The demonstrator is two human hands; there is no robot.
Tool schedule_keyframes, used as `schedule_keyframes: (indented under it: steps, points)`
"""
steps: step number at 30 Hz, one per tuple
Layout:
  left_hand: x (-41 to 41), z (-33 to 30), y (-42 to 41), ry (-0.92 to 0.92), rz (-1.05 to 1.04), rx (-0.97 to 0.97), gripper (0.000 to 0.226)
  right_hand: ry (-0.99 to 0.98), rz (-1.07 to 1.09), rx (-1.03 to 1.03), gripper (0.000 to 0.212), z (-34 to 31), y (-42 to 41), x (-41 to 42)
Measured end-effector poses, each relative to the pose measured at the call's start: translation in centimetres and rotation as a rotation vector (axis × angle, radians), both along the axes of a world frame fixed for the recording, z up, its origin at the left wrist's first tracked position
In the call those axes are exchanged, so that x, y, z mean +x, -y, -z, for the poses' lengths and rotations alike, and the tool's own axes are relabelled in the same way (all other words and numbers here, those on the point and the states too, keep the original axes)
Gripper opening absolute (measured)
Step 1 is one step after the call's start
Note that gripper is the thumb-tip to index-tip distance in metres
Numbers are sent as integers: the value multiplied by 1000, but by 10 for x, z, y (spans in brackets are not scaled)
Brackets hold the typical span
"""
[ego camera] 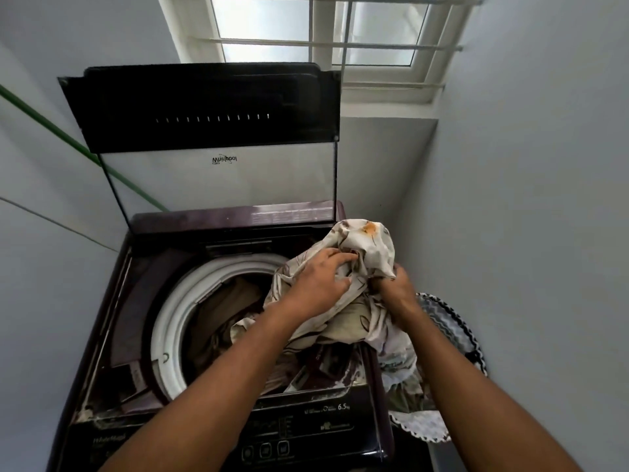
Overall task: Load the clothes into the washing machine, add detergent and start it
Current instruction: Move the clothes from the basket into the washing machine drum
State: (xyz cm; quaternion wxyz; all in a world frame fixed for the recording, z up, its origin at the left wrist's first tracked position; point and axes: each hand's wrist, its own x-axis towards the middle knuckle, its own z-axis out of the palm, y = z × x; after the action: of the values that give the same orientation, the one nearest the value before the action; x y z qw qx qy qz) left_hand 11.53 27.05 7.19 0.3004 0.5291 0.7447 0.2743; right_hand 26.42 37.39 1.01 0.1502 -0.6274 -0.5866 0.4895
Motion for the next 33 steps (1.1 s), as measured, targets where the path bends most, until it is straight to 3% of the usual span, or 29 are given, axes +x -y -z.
schedule_keyframes:
  steps: [2, 3, 6, 9, 12, 14, 17, 21, 24, 27, 33]
  points:
    - [0, 3, 0, 2, -21, 26, 48, 70, -28, 171, 41, -6, 3, 1]
    - [0, 4, 0, -1, -39, 51, 50, 110, 0, 277, 33, -11, 5, -2]
    - [-5, 0, 3, 14, -137, 138, 66, 283, -4, 607, 33, -37, 13, -21]
    - [-17, -10, 8, 29, -169, 250, 96, 288, -130, 718, 37, -60, 22, -50]
    - [-33, -26, 19, -7, -149, 297, 111, 83, -218, 733, 29, -76, 34, -76]
    - [-45, -34, 28, -72, -136, 307, 108, -16, -291, 748, 24, -88, 44, -93]
    - [-66, -47, 47, 21, -175, 338, 89, -138, -370, 744, 12, -109, 62, -123]
    - [-101, -61, 81, 76, -296, 328, 63, -253, -488, 713, 24, -121, 87, -163]
    - [-121, -56, 107, 46, -398, 330, 45, -251, -568, 624, 17, -114, 110, -192]
    - [-137, -34, 127, 10, -476, 184, 39, -166, -661, 541, 14, -93, 129, -211]
    - [-149, 48, 144, -36, -404, -186, 81, 114, -787, 252, 26, -13, 143, -214]
